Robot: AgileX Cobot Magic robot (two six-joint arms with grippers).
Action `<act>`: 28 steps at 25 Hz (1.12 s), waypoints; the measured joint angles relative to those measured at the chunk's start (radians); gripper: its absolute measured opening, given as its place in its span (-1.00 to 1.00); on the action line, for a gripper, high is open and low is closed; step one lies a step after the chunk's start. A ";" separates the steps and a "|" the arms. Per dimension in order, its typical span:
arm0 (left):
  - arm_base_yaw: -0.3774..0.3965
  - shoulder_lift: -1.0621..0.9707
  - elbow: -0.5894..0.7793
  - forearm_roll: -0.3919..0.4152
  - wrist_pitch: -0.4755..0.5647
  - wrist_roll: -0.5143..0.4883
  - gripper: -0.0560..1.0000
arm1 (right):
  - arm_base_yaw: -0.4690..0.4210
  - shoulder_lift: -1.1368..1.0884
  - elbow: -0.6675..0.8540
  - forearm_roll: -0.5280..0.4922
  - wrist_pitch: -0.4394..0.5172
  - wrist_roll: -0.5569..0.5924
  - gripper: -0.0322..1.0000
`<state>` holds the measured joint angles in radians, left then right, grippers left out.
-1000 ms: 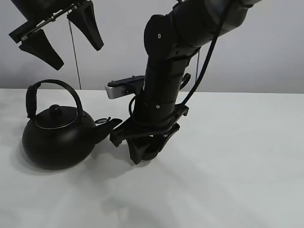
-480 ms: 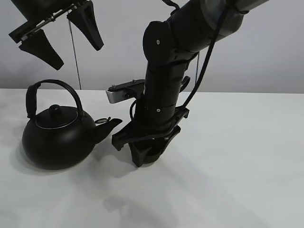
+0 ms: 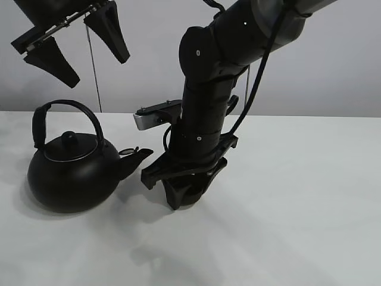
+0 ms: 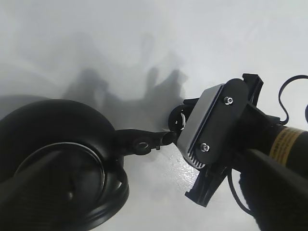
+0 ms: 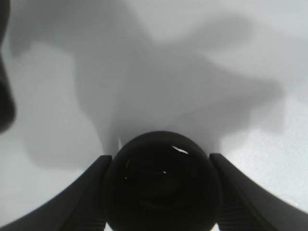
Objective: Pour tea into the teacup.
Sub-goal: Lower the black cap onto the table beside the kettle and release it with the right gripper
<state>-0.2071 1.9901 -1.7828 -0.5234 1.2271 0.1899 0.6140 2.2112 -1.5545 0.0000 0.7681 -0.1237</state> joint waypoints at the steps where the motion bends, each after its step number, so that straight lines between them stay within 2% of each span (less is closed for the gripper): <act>1: 0.000 0.000 0.000 0.000 0.000 0.000 0.42 | 0.000 0.000 0.000 0.000 0.001 0.000 -0.18; 15: 0.000 0.000 0.000 0.000 0.000 0.000 0.42 | 0.000 0.000 0.000 0.000 0.023 0.000 -0.18; 23: 0.000 0.000 0.000 0.000 0.000 0.000 0.42 | 0.000 0.000 0.000 0.000 0.027 0.000 -0.10; 25: 0.000 0.000 0.000 0.000 0.000 0.000 0.42 | 0.000 0.000 0.000 0.000 0.031 0.004 -0.02; 28: 0.000 0.000 0.000 0.000 0.000 0.000 0.42 | 0.000 0.000 -0.018 -0.006 0.098 0.007 0.28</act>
<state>-0.2071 1.9901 -1.7828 -0.5234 1.2271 0.1899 0.6140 2.2112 -1.5727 -0.0058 0.8659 -0.1165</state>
